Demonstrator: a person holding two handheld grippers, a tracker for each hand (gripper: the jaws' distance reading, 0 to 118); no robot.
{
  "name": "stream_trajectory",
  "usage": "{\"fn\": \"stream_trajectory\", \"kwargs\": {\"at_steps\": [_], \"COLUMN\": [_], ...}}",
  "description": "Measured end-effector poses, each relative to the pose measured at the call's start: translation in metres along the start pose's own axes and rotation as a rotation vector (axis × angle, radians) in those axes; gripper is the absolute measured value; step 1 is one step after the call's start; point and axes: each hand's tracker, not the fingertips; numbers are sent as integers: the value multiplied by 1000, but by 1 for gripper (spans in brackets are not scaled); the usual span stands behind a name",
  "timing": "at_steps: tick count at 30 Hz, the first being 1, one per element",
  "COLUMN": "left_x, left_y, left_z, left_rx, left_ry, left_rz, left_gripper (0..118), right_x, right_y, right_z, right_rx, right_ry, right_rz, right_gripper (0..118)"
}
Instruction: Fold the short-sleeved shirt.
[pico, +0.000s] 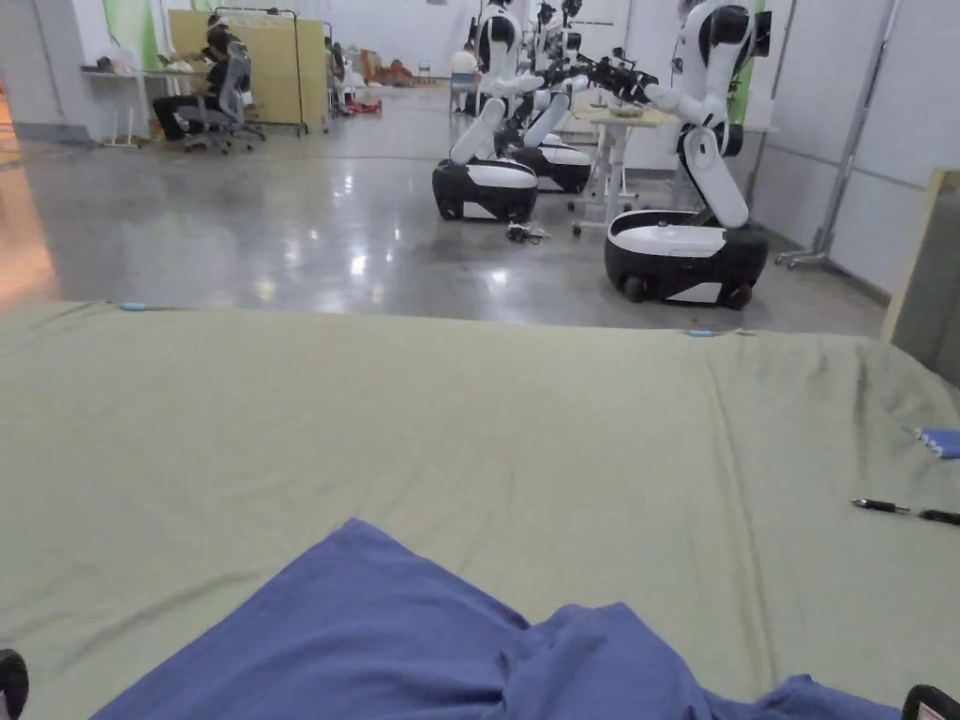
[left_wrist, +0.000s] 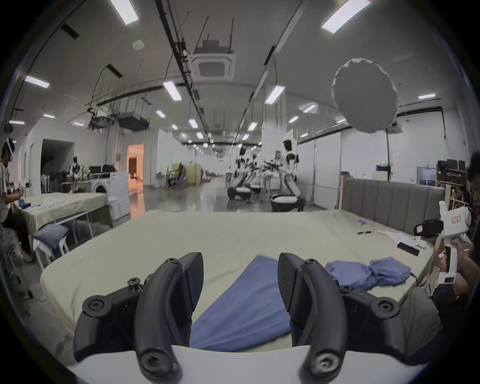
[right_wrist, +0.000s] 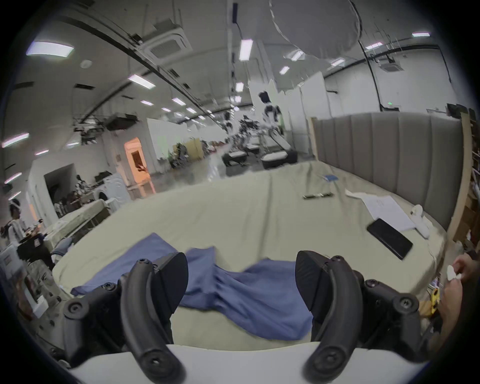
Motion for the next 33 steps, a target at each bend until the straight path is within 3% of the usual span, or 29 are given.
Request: {"fn": "stream_trajectory", "kwargs": {"at_steps": [3, 4, 5, 7, 13, 23, 24, 26, 27, 33], "left_x": [13, 19, 20, 25, 27, -18, -27, -51, -62, -105], "left_y": [0, 0, -2, -6, -8, -18, -22, -37, -45, -100], "left_z": [-2, -2, -3, -4, -2, 6, 7, 9, 9, -9], "left_rx": [8, 3, -3, -14, -78, -150, -171, -228, -264, -449], "left_ry": [-15, -17, -32, -22, 26, 131, 159, 176, 178, 231], "left_rz": [9, 8, 10, 14, 5, 137, 177, 281, 325, 365], "left_gripper": [58, 56, 48, 9, 3, 5, 8, 39, 45, 53], "right_x": [-21, -27, -33, -51, -70, -73, -73, -74, -75, -77], "right_y": [-2, -4, -7, -16, -21, -18, -19, -22, -24, -29], "right_z": [-2, -4, -7, -9, -16, -27, -28, -32, -34, -42], "right_rx": [0, -23, -48, -52, -85, -98, -104, -113, -123, -169], "right_ry": [23, 28, 28, -2, 34, 96, 105, 118, 122, 148], "right_rz": [52, 73, 106, 164, 217, 149, 142, 138, 139, 88], "right_gripper": [88, 77, 49, 0, 0, 0, 0, 0, 0, 0]}}
